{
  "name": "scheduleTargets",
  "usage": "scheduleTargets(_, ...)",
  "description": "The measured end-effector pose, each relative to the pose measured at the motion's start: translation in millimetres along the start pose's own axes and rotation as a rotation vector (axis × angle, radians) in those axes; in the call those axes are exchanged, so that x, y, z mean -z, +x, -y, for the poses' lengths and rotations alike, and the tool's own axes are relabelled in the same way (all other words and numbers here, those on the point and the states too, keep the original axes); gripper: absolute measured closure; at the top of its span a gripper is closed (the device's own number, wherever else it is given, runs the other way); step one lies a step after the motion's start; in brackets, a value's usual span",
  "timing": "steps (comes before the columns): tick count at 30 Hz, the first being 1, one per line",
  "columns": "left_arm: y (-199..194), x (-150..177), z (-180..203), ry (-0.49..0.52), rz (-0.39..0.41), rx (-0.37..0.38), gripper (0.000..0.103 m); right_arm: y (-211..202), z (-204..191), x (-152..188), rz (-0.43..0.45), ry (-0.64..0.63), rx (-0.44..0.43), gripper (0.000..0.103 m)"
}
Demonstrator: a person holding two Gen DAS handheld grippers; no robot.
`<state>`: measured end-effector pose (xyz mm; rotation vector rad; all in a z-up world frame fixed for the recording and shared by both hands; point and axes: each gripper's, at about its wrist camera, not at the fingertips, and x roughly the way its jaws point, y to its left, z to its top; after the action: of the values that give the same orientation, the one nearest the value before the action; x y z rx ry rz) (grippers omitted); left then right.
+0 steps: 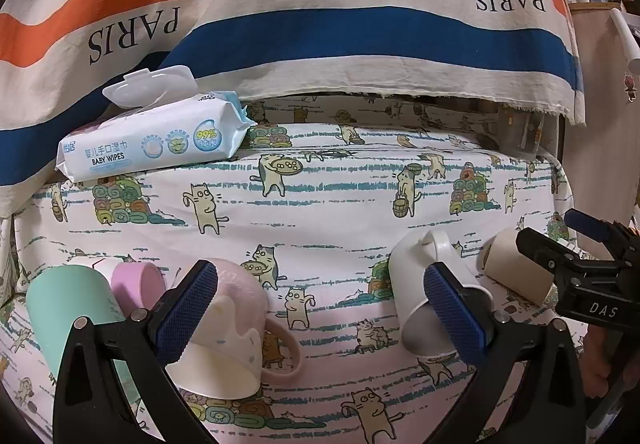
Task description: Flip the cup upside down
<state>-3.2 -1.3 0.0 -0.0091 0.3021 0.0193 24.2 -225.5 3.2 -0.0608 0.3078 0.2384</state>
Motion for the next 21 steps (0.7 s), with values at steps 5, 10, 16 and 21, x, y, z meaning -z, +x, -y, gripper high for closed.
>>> scheduleTargets(5, -0.1, -0.1, -0.2, -0.002, 0.000, -0.001, 0.000, 0.0, 0.1, 0.1, 0.000, 0.000, 0.000, 0.001)
scheduleTargets(10, -0.4, -0.2, -0.3, -0.002, 0.001, -0.001, 0.001, 0.1, 0.0, -0.1, -0.001, 0.000, 0.000, 0.001)
scheduleTargets(16, 2.7, -1.0, 0.3, 0.003, -0.014, 0.000, 0.000, 0.9, -2.1, -0.7, -0.004, -0.009, 0.020, 0.001)
scheduleTargets(21, 4.8, -1.0, -2.3, -0.008, -0.024, -0.013, 0.001, -0.5, -0.8, -0.8, 0.001, -0.004, 0.014, 0.001)
